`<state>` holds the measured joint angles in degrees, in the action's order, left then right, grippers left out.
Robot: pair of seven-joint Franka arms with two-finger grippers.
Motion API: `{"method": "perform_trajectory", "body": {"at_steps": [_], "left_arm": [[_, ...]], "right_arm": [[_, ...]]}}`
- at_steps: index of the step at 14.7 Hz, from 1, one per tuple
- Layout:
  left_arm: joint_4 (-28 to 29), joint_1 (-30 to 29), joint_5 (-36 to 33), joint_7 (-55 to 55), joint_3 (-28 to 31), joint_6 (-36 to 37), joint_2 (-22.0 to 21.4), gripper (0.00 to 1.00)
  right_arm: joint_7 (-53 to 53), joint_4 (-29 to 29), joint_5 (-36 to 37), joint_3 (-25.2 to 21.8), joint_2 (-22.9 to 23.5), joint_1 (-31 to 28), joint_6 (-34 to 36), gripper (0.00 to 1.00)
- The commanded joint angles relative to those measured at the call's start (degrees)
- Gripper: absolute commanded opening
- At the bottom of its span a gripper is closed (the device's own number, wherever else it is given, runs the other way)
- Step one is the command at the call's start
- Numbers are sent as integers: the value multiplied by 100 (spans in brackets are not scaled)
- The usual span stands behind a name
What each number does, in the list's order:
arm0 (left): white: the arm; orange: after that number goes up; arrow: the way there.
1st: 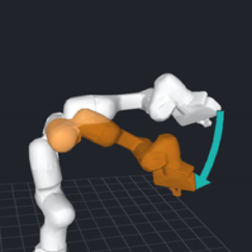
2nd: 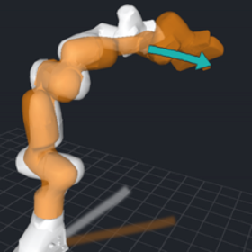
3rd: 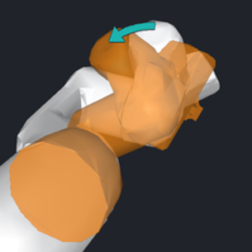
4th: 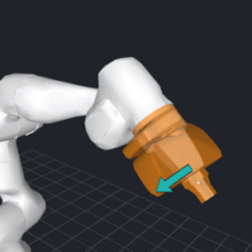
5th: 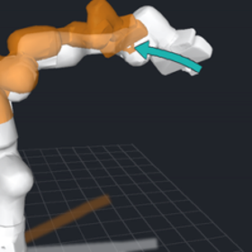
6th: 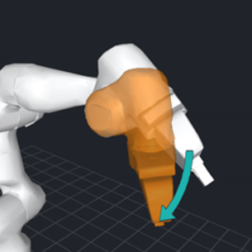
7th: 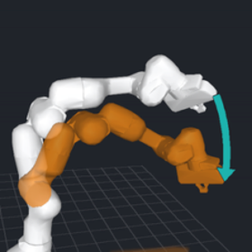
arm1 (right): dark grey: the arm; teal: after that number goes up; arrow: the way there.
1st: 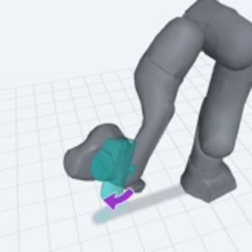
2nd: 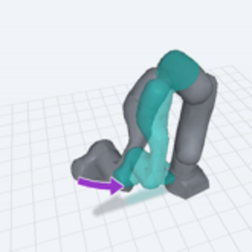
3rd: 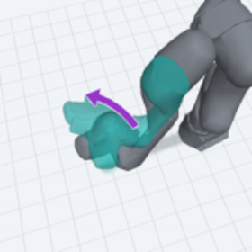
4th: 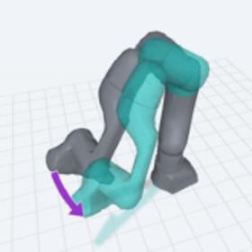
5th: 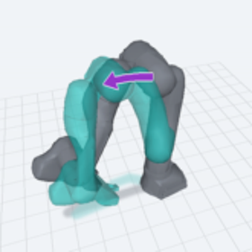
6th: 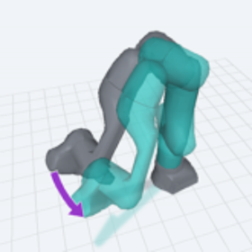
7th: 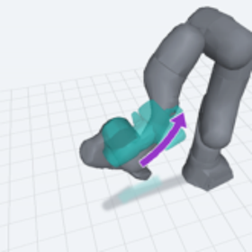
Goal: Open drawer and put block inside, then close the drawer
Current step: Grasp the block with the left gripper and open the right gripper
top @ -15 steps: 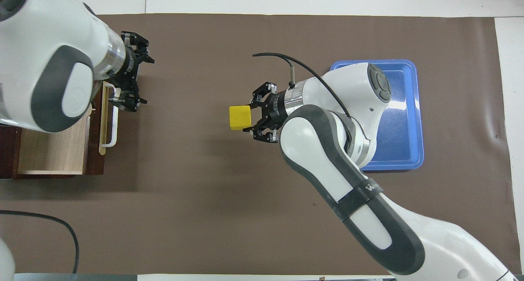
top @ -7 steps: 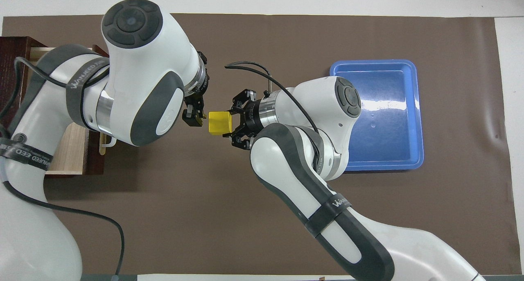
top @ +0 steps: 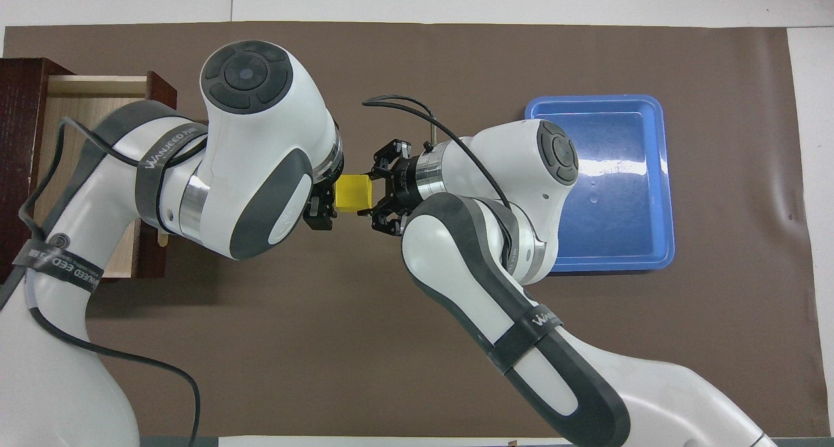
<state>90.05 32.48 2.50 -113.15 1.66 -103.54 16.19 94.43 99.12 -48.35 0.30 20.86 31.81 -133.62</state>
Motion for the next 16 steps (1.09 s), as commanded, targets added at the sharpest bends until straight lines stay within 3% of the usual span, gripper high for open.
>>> {"method": "perform_trajectory", "body": {"at_steps": [1,7,8,9,11,13,14,16], "left_arm": [[425,232,-57,-259,89,-280,-283,100],[663,312,-57,-365,89,-649,-354,100],[680,312,-65,-409,89,-685,-354,95],[715,312,-65,-418,89,-694,-354,85],[733,312,-74,-427,89,-720,-354,50],[751,312,-74,-418,89,-720,-354,22],[742,312,-74,-418,89,-720,-354,11],[742,303,-109,-409,89,-711,-354,3]], "right_arm": [[31,-86,10,40,50,-70,47,0],[67,-50,1,40,50,-52,-32,0],[67,-42,1,40,50,-61,-32,0],[67,-41,1,40,50,-61,-32,0],[67,-41,1,40,50,-61,-41,0],[67,-33,1,40,50,-61,-41,0],[67,-33,1,40,50,-61,-50,0],[67,-24,1,40,50,-69,-41,0]]}}
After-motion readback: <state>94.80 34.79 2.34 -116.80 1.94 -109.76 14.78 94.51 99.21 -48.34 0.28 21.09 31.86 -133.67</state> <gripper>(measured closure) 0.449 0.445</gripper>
